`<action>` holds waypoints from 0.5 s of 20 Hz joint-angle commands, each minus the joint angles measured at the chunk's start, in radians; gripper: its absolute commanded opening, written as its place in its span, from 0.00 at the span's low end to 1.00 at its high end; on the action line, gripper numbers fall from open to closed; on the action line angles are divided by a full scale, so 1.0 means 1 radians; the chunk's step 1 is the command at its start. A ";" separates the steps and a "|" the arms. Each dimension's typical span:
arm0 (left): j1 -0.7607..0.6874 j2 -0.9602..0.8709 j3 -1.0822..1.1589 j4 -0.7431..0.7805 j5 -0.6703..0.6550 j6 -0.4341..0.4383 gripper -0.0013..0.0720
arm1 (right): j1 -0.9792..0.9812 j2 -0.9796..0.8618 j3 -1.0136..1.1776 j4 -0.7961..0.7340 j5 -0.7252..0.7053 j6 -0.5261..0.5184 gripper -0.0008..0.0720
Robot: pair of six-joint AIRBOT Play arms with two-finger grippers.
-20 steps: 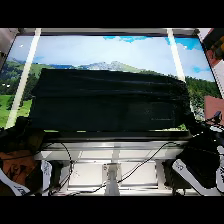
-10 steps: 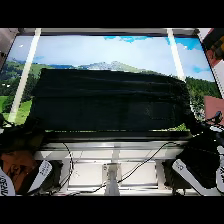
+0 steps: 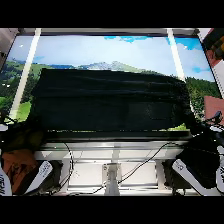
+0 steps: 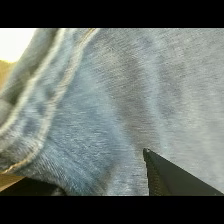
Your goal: Fold the clothes and pants, and hang the long-sleeved shirts on hangers.
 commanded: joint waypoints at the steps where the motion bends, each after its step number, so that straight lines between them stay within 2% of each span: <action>1: -0.002 0.077 0.001 0.007 0.003 0.000 0.61 | 0.000 0.000 0.000 0.000 0.006 0.000 0.09; 4: -0.002 0.150 0.000 0.008 0.010 0.000 0.60 | 0.000 0.000 0.000 0.000 0.006 0.000 0.09; 5: -0.002 0.158 0.000 0.008 0.018 0.000 0.53 | 0.000 0.000 0.000 0.000 0.006 0.000 0.09; 6: -0.002 0.158 0.000 0.008 0.032 0.000 0.40 | 0.000 0.000 0.000 0.000 0.006 0.000 0.09; 7: -0.002 0.153 0.000 0.008 0.040 0.000 0.32 | 0.000 0.000 0.000 0.000 0.006 0.000 0.09; 10: -0.002 0.119 -0.002 0.008 0.034 0.000 0.33 | 0.000 0.000 0.000 0.000 0.009 0.000 0.09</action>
